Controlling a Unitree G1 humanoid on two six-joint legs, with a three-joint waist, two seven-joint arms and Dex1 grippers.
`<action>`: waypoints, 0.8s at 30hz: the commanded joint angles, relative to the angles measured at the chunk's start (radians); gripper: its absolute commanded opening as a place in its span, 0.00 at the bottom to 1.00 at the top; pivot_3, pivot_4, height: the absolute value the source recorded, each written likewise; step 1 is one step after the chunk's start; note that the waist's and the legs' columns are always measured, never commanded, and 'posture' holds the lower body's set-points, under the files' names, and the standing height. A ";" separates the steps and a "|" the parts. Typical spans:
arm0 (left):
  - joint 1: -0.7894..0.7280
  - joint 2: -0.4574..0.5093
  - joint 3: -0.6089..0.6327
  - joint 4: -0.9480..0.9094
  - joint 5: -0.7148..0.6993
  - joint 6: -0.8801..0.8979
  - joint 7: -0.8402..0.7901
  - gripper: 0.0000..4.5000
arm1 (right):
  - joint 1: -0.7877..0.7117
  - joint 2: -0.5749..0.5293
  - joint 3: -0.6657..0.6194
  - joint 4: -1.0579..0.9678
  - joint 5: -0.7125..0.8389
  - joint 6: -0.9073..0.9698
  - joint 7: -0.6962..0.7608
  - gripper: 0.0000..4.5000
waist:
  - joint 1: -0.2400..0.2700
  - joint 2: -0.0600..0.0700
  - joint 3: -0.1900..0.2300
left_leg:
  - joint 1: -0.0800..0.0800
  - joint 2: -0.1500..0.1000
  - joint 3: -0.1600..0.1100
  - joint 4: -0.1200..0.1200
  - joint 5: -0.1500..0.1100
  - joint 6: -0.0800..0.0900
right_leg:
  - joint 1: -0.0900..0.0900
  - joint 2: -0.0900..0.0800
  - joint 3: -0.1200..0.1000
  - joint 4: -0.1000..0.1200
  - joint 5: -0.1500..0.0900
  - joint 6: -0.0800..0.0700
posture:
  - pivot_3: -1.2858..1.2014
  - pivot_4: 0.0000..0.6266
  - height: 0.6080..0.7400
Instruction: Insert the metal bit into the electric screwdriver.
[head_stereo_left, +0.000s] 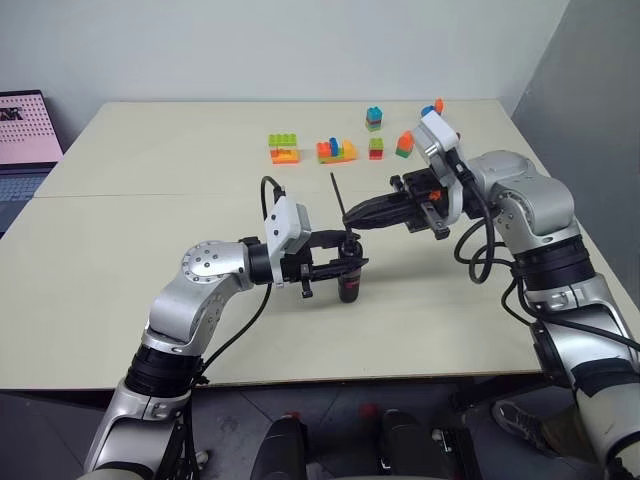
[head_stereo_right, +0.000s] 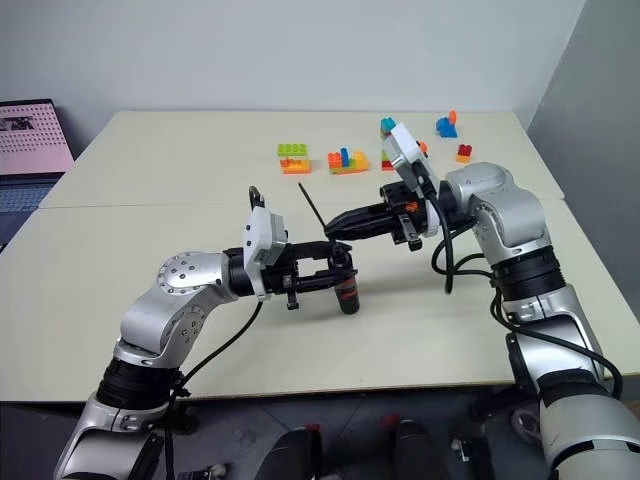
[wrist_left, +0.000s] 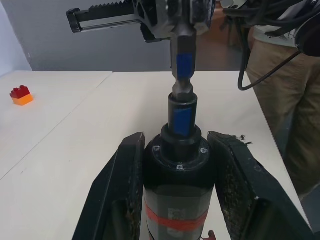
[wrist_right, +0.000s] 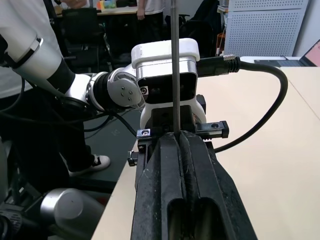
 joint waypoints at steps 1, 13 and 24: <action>0.013 0.010 -0.028 -0.001 0.006 0.016 -0.020 0.36 | 0.020 -0.015 0.010 0.008 -0.027 -0.015 0.048 0.00 | 0.000 0.000 0.000 | 0.000 0.000 0.000 0.000 0.000 0.000 | 0.000 0.000 0.000 0.000 0.000 0.000 | 0.52 0.24 1.00; 0.011 0.012 -0.022 0.001 0.004 0.018 -0.018 0.36 | 0.050 -0.012 -0.014 -0.015 -0.009 -0.087 0.056 0.00 | 0.000 0.000 0.000 | 0.000 0.000 0.000 0.000 0.000 0.000 | 0.000 0.000 0.000 0.000 0.000 0.000 | 0.52 0.24 1.00; 0.009 0.011 -0.023 0.003 0.004 0.016 -0.016 0.36 | 0.045 -0.032 0.015 -0.044 -0.009 -0.060 0.076 0.00 | 0.000 0.000 0.000 | 0.000 0.000 0.000 0.000 0.000 0.000 | 0.000 0.000 0.000 0.000 0.000 0.000 | 0.52 0.24 1.00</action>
